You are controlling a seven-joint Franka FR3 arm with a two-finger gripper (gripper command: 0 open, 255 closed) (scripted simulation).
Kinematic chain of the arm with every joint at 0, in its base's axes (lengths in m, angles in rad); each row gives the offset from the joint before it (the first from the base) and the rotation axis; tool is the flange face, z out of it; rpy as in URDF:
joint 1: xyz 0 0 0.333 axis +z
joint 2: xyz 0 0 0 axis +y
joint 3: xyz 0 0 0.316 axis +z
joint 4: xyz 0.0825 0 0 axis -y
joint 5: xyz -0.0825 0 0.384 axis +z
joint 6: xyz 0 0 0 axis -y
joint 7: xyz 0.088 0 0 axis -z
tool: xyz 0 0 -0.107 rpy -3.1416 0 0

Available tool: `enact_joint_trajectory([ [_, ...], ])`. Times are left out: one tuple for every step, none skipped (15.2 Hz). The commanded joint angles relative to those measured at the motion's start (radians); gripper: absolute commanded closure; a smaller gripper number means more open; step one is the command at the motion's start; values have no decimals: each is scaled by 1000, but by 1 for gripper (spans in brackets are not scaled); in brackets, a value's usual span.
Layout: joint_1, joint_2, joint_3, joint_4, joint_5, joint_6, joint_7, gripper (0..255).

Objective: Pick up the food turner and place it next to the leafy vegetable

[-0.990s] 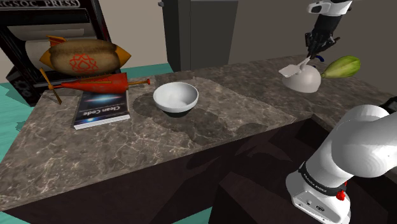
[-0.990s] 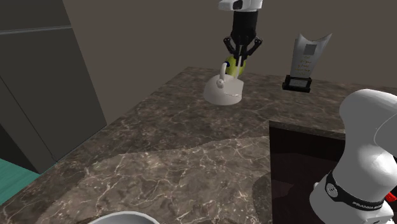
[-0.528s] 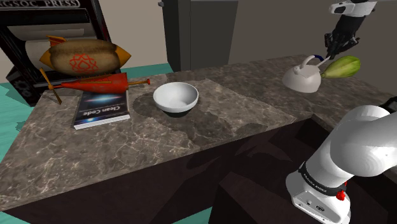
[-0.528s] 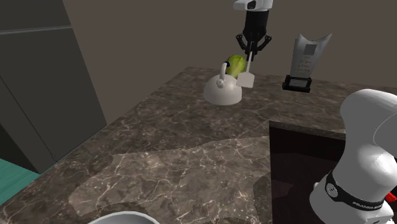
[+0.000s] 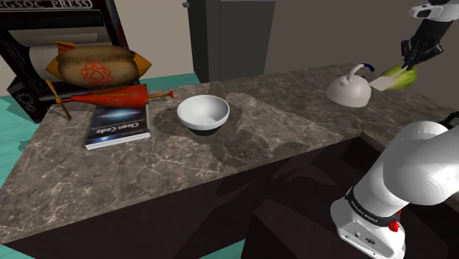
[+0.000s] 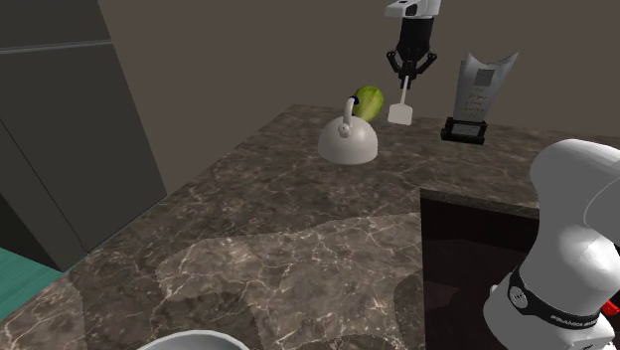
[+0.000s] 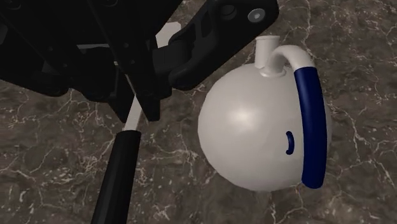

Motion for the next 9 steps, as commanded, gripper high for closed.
enact_joint_trajectory([
  [29, 25, -69, 47, 7, 2, -54, 255],
  [48, 38, -110, 71, 11, 4, -82, 255],
  [71, 51, -155, 97, 16, 6, -110, 255],
  [99, 63, -204, 124, 22, 8, -138, 255],
  [133, 74, -257, 152, 27, 9, -166, 255],
  [172, 82, -314, 182, 31, 8, -191, 255],
  [217, 84, -374, 214, 31, 5, -214, 255],
  [266, 81, -434, 248, 27, -1, -234, 255],
  [316, 71, -492, 284, 17, -9, -250, 255],
])
